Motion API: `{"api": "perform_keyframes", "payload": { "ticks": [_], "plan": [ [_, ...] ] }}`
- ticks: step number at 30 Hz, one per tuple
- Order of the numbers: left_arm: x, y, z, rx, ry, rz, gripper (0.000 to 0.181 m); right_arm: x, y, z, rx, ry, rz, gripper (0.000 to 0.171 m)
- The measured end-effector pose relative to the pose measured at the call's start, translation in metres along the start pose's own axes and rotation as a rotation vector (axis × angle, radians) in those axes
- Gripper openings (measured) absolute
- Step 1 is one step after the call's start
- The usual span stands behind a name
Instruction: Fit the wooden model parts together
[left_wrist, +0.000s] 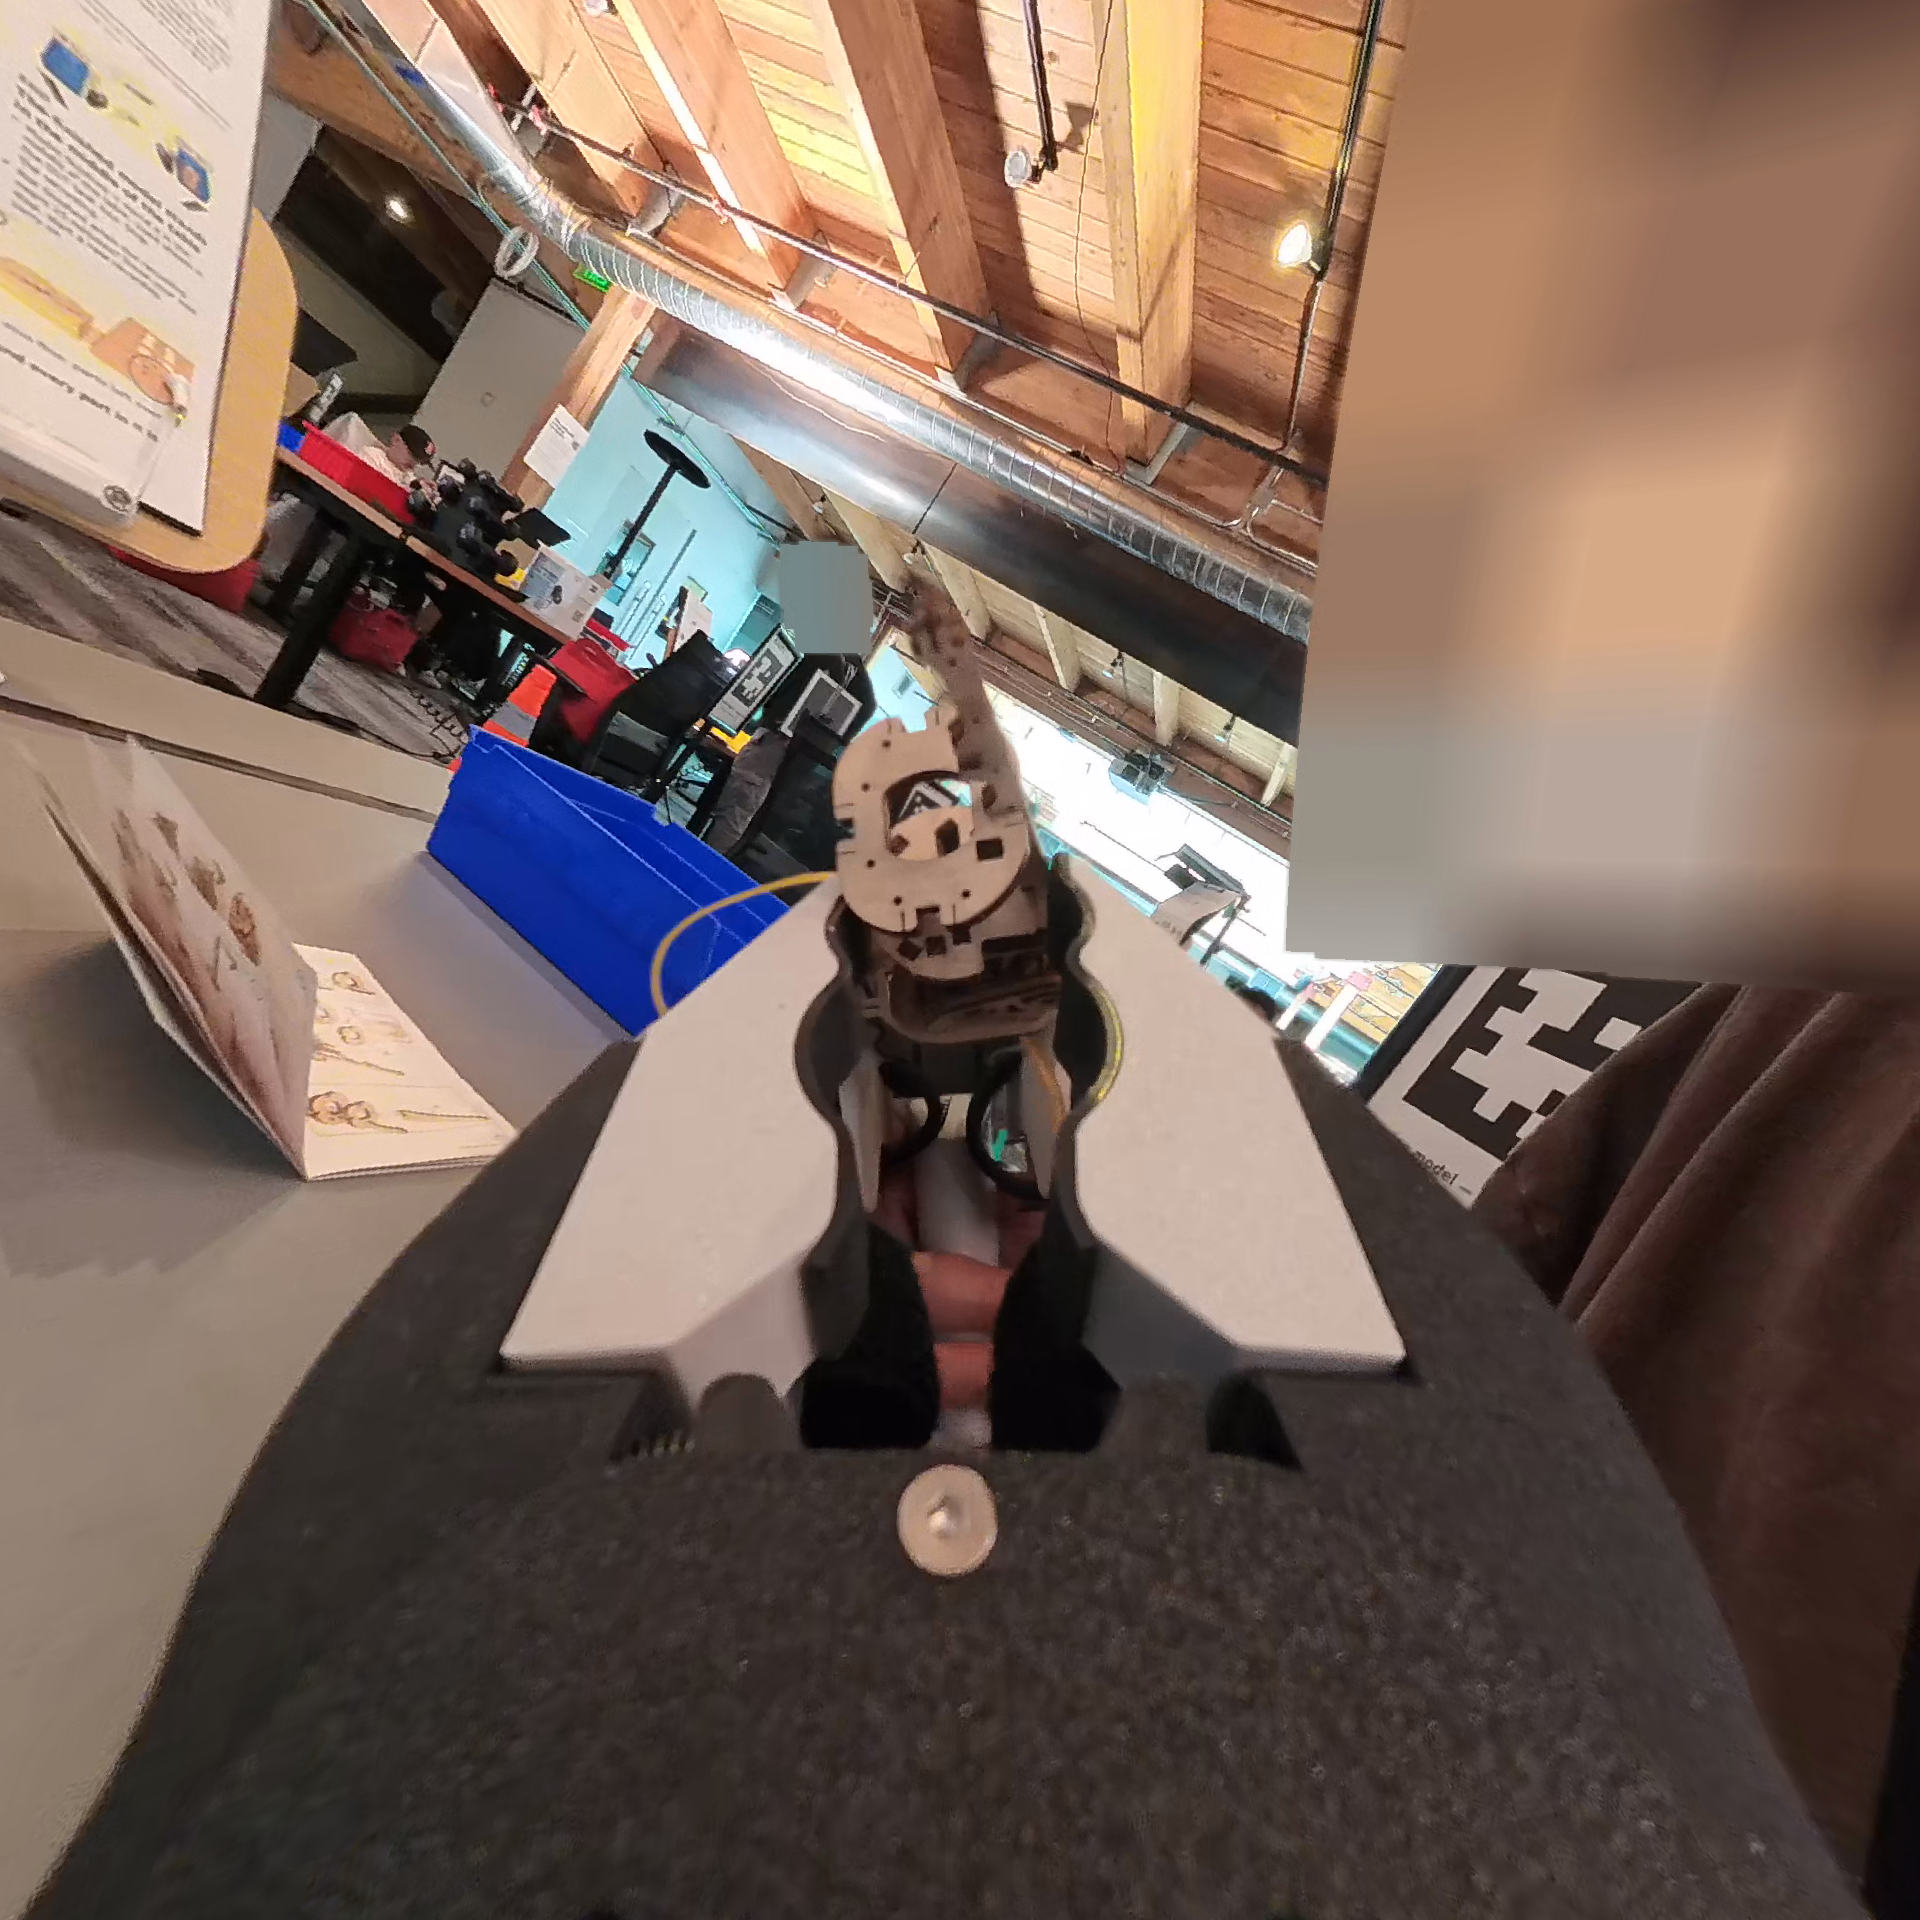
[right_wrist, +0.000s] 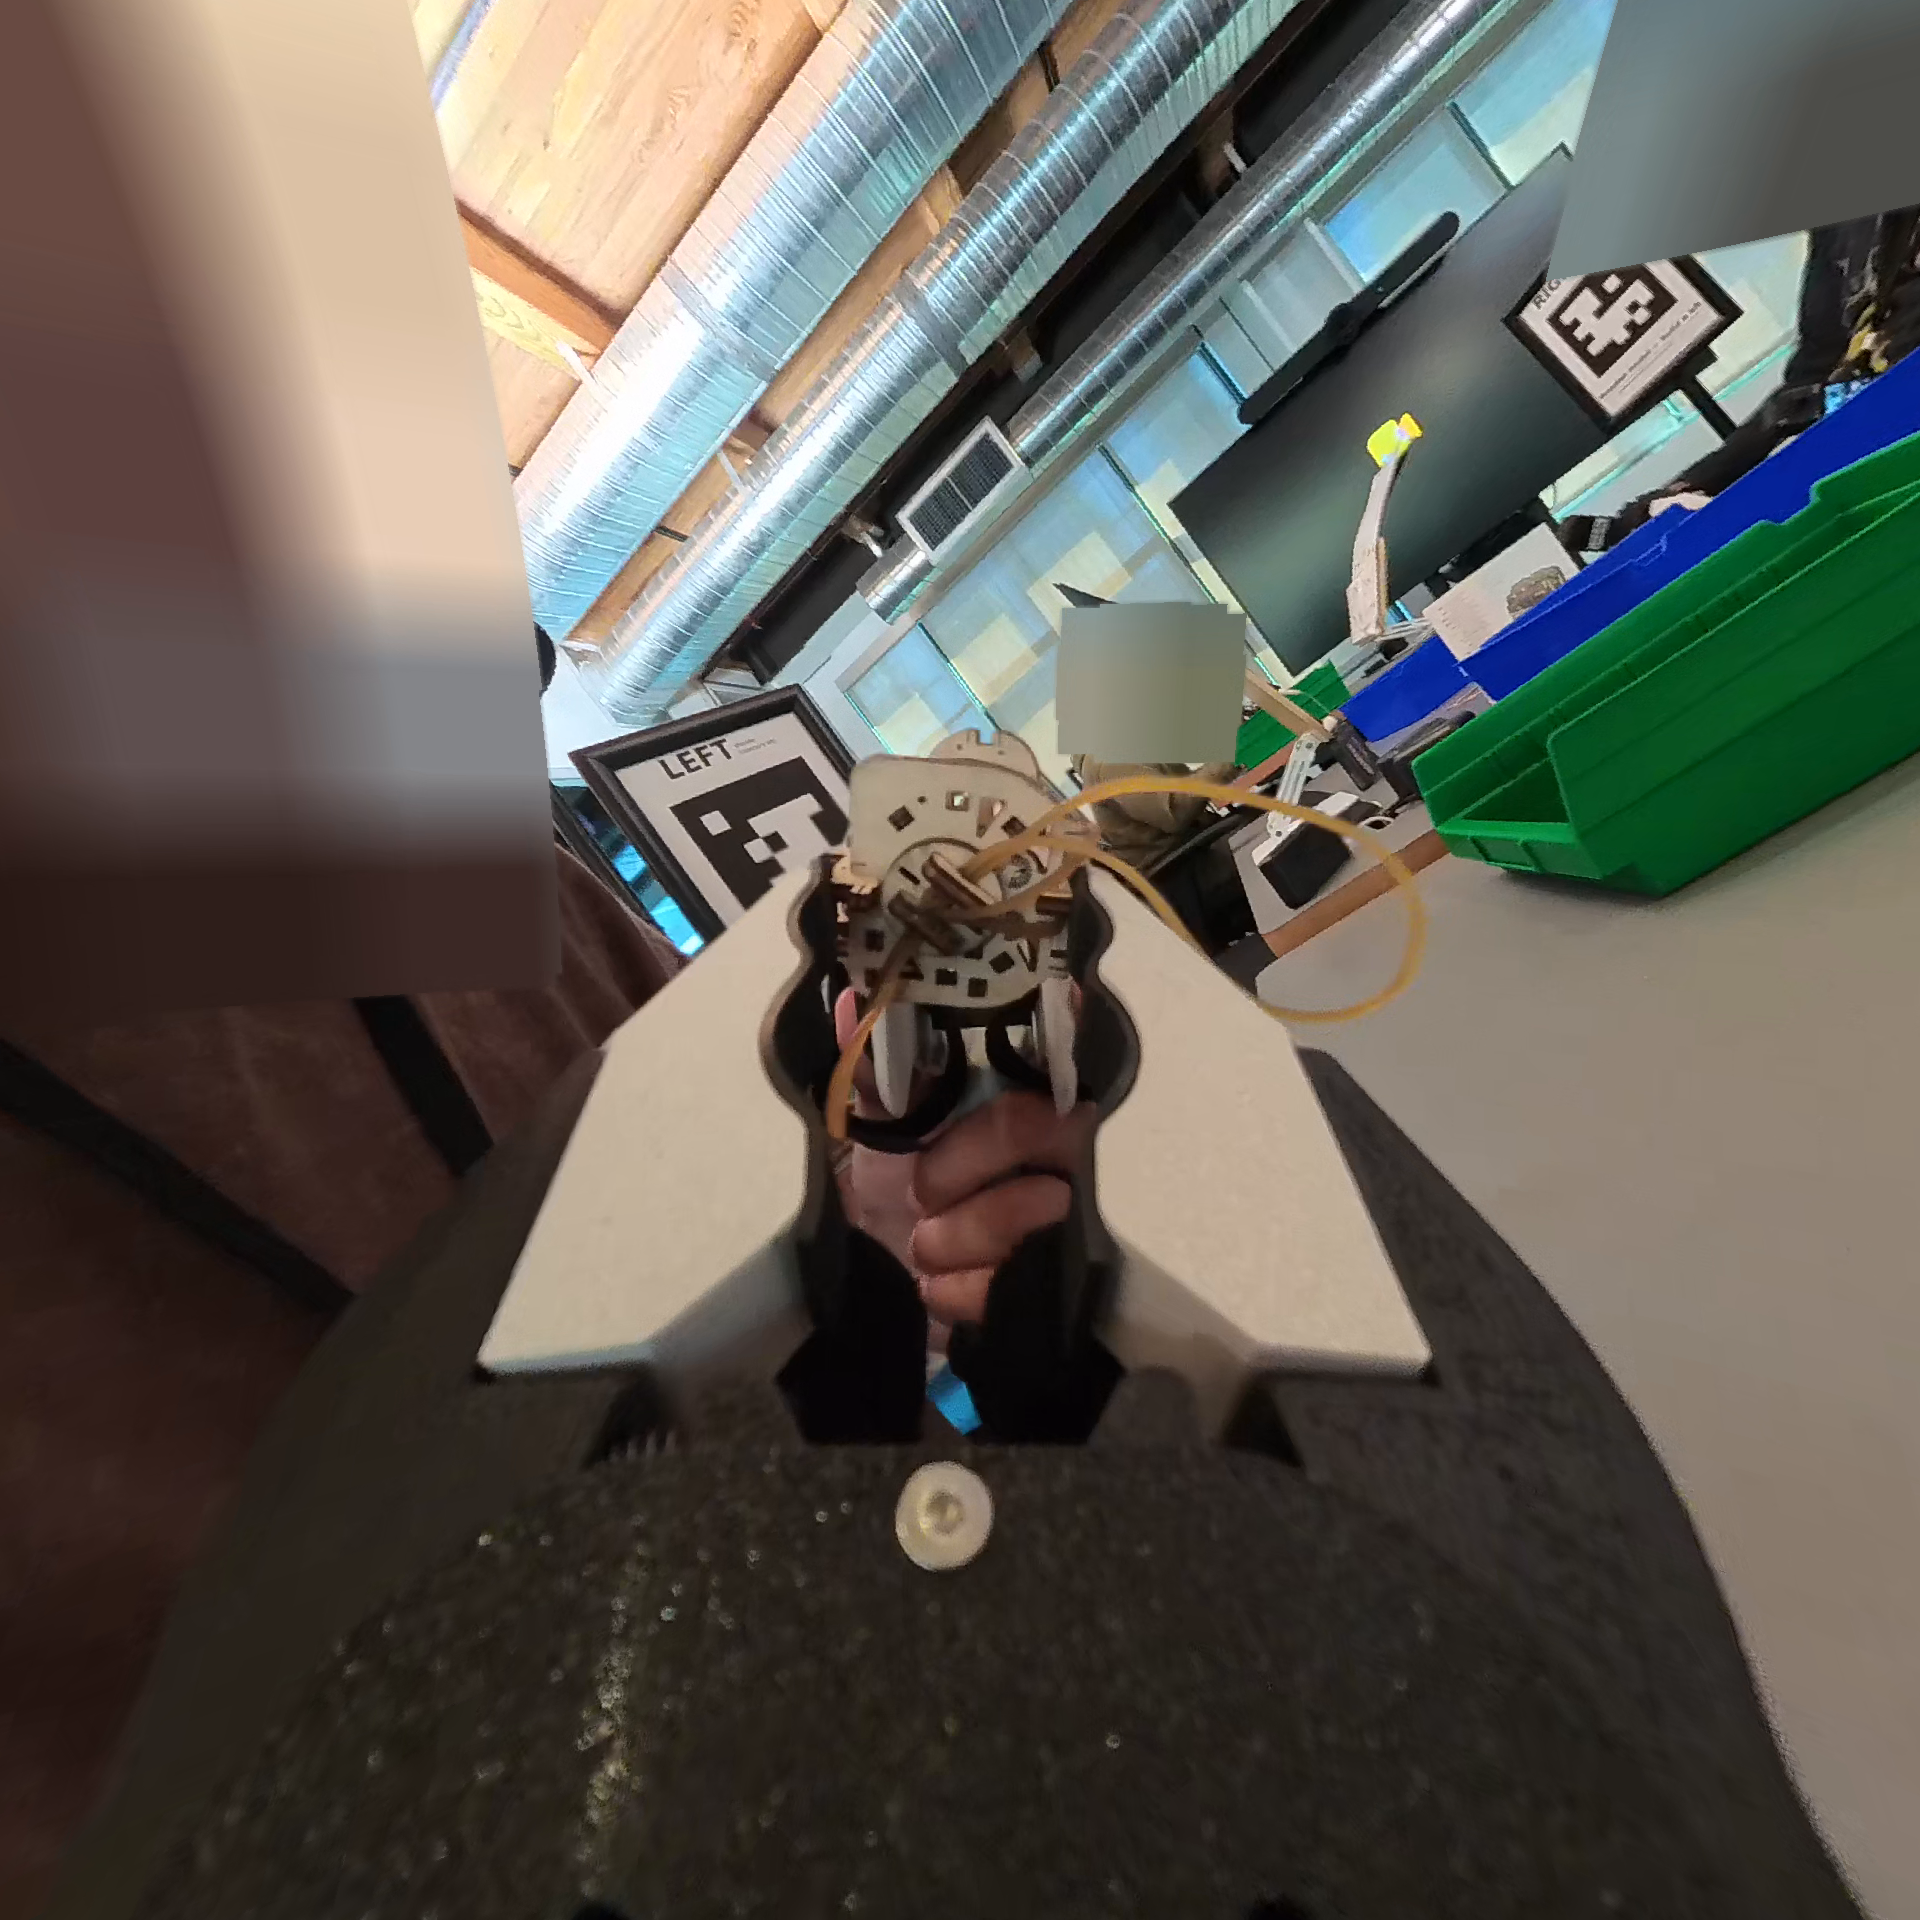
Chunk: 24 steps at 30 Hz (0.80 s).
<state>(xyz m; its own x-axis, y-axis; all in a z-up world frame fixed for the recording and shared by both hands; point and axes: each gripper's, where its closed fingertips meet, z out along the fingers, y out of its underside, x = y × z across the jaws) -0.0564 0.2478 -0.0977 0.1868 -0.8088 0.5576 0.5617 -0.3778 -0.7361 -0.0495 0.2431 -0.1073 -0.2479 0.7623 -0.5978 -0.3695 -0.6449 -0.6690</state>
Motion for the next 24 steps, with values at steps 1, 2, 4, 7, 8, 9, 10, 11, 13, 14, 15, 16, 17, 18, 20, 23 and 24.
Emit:
{"api": "perform_keyframes", "payload": {
  "ticks": [1,2,4,7,8,9,10,11,13,14,15,16,17,18,20,23,24],
  "plan": [
    [0.0016,0.0011,0.0006,-0.009,0.007,0.005,0.032,-0.0004,-0.0005,-0.0011,-0.001,-0.009,0.012,0.044],
    [0.0016,0.0027,0.0008,-0.031,0.011,0.027,0.032,-0.0001,-0.0006,-0.0023,-0.011,-0.01,0.017,0.043],
    [0.0045,0.0027,0.0001,-0.059,0.042,0.049,0.033,-0.0021,0.0009,-0.0022,-0.041,-0.014,0.003,0.043],
    [0.0045,0.004,-0.0016,-0.075,0.037,0.058,0.033,-0.0037,0.0033,-0.0022,-0.074,-0.02,0.011,0.043],
    [0.0047,0.0044,-0.0013,-0.071,0.033,0.058,0.033,-0.0041,0.0033,-0.0026,-0.073,-0.024,0.016,0.044],
    [0.0055,0.0044,-0.0011,-0.067,0.035,0.06,0.032,-0.0048,0.0033,-0.0025,-0.071,-0.029,0.017,0.044],
    [0.0061,0.0041,-0.0012,-0.064,0.036,0.061,0.032,-0.0056,0.0032,-0.0023,-0.069,-0.032,0.017,0.044],
    [0.0067,0.0036,-0.0012,-0.06,0.039,0.061,0.032,-0.0064,0.0034,-0.0018,-0.068,-0.034,0.016,0.044],
    [0.0081,0.0032,-0.0012,-0.056,0.046,0.059,0.031,-0.0078,0.0038,-0.0014,-0.067,-0.041,0.012,0.043],
    [0.0086,0.0029,-0.0011,-0.054,0.048,0.057,0.031,-0.0083,0.004,-0.0012,-0.067,-0.044,0.013,0.043],
    [0.0088,0.0027,-0.0013,-0.053,0.048,0.057,0.03,-0.0088,0.0042,-0.0011,-0.068,-0.047,0.012,0.043],
    [0.0093,0.0028,-0.0013,-0.052,0.049,0.056,0.03,-0.0089,0.0041,-0.0009,-0.067,-0.048,0.01,0.043],
    [0.0089,0.0026,-0.0015,-0.052,0.049,0.05,0.03,-0.0089,0.0045,-0.0007,-0.068,-0.048,0.01,0.043],
    [0.0087,0.0027,-0.0016,-0.053,0.049,0.048,0.03,-0.0086,0.0046,-0.0008,-0.068,-0.048,0.011,0.044],
    [0.0086,0.0026,-0.0018,-0.054,0.049,0.047,0.03,-0.0086,0.005,-0.0005,-0.068,-0.049,0.013,0.043],
    [0.0072,0.0022,-0.0025,-0.053,0.046,0.035,0.029,-0.0073,0.0054,0.0001,-0.071,-0.043,0.014,0.043],
    [0.0066,0.0023,-0.0024,-0.053,0.045,0.03,0.029,-0.0067,0.0054,0.0001,-0.07,-0.041,0.016,0.043]
  ]
}}
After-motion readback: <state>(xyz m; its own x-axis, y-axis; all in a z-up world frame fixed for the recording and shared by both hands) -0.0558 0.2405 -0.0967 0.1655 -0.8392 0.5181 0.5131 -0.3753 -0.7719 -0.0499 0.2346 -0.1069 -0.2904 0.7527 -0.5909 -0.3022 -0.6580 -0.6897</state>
